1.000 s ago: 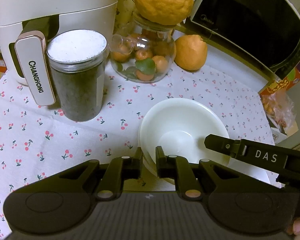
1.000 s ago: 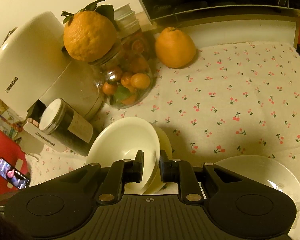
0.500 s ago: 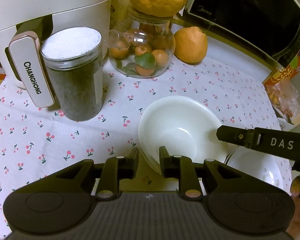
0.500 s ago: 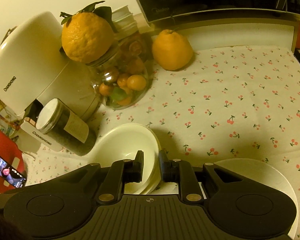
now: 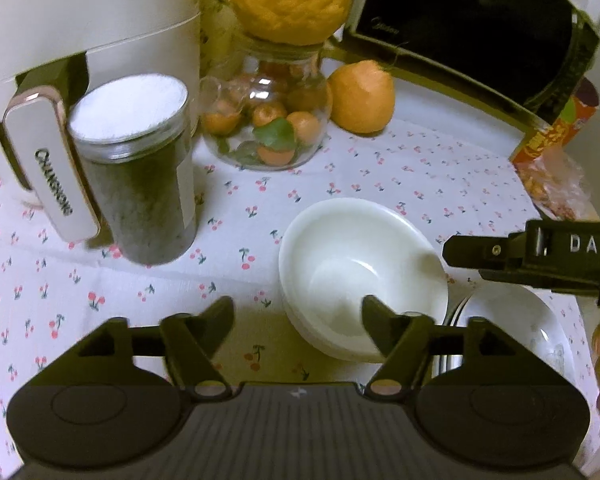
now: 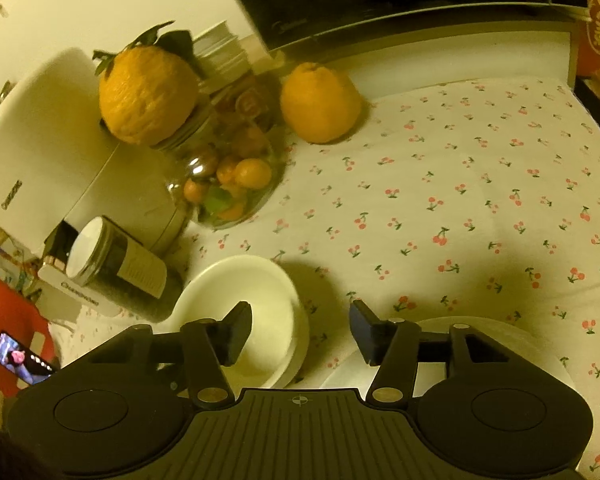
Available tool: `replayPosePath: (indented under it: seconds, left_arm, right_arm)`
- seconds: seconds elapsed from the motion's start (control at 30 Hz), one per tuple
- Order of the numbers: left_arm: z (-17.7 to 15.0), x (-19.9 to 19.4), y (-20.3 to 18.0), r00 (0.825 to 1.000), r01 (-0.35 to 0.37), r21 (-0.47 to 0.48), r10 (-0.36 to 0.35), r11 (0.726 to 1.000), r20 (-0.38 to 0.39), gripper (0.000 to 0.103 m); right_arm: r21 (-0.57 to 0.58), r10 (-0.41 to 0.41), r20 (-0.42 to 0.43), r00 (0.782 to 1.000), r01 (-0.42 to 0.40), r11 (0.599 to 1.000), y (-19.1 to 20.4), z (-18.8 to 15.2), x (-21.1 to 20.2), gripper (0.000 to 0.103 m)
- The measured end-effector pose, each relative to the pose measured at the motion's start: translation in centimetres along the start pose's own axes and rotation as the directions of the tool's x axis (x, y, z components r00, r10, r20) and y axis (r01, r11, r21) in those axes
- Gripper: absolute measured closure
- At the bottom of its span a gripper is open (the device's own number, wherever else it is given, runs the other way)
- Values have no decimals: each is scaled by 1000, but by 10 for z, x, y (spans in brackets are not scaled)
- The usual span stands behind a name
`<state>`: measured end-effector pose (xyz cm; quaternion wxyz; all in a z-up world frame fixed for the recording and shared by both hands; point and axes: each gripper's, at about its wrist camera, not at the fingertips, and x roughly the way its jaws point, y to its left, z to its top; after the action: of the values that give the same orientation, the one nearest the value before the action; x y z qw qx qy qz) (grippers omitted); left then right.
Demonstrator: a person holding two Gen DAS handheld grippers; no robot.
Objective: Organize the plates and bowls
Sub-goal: 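Lower the small white bowl into the smaller white bowl and open both grippers, then close the left gripper on the stacked bowls' rim while the right gripper reaches inside them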
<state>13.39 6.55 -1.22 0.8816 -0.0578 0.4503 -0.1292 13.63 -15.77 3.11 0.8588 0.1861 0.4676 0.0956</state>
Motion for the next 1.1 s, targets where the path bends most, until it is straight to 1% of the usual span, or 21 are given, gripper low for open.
replayPosePath:
  seconds: [0.03,0.1,0.2,0.33,0.4,0.47,0.53,0.63,0.7,0.8,1.1]
  left_arm:
    - [-1,-1,0,1000,9,17,-9,1000,11,28]
    - [-3,-2,0,999,22,59,-24,998,35,19]
    - [-7,-4,1,997,28,135,-37,990,65,13]
    - [-15,-5,1,994,43,255,-67,966,87,7]
    - [-20,-5,2,993,51,287,-80,957,91,4]
    - [-22,-4,5,990,73,300,-104,951,90,2]
    - [-23,-4,8,988,99,305,-131,947,84,1]
    - [-27,-4,8,987,117,328,-148,938,70,1]
    - [-29,-4,9,984,131,338,-164,932,68,1]
    - [-32,-2,8,984,137,353,-167,926,57,1]
    - [-40,11,-1,987,124,419,-156,900,43,1]
  right_arm:
    - [4,0,4,1000,0,1000,-2,1,-1,42]
    - [8,2,13,1000,-2,1000,-7,2,-2,38]
    - [-1,8,20,1000,-8,1000,-11,4,-3,34]
    - [-35,7,22,1000,-7,999,-14,5,-2,30]
    - [-62,-1,24,1000,2,998,-13,4,-1,26]
    - [-95,-3,31,1000,6,995,-11,3,0,22]
    - [-130,-1,40,999,6,991,-7,2,0,20]
    - [-171,7,45,999,1,985,-3,1,3,19]
    - [-189,16,44,999,-7,982,0,-1,4,14]
    - [-208,26,43,999,-16,978,3,-2,5,14]
    - [-229,48,38,998,-38,973,11,-5,13,14]
